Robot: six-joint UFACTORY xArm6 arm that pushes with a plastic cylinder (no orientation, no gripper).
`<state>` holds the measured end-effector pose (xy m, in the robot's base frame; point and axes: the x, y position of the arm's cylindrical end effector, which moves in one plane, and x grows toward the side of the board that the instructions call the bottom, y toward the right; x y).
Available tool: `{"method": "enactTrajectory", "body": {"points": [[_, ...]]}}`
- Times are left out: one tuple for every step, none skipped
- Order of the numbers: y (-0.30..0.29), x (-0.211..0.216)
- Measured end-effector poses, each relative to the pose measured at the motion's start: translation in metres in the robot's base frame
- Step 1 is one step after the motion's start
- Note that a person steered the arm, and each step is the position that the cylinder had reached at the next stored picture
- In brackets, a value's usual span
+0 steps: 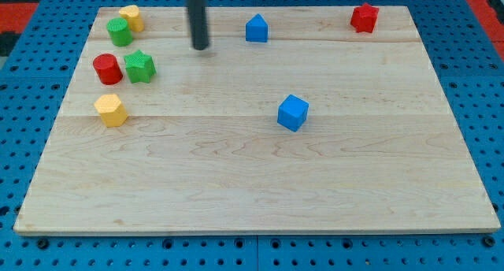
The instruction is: Move green star into yellow hexagon
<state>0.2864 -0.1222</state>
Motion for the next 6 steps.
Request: {"method": "enactTrajectory", "body": {"points": [[-0.009,-0.014],[-0.034,-0.005],[-0.064,0.009],[-0.058,0.043],[-0.058,0.046],[-0.058,0.069]]}}
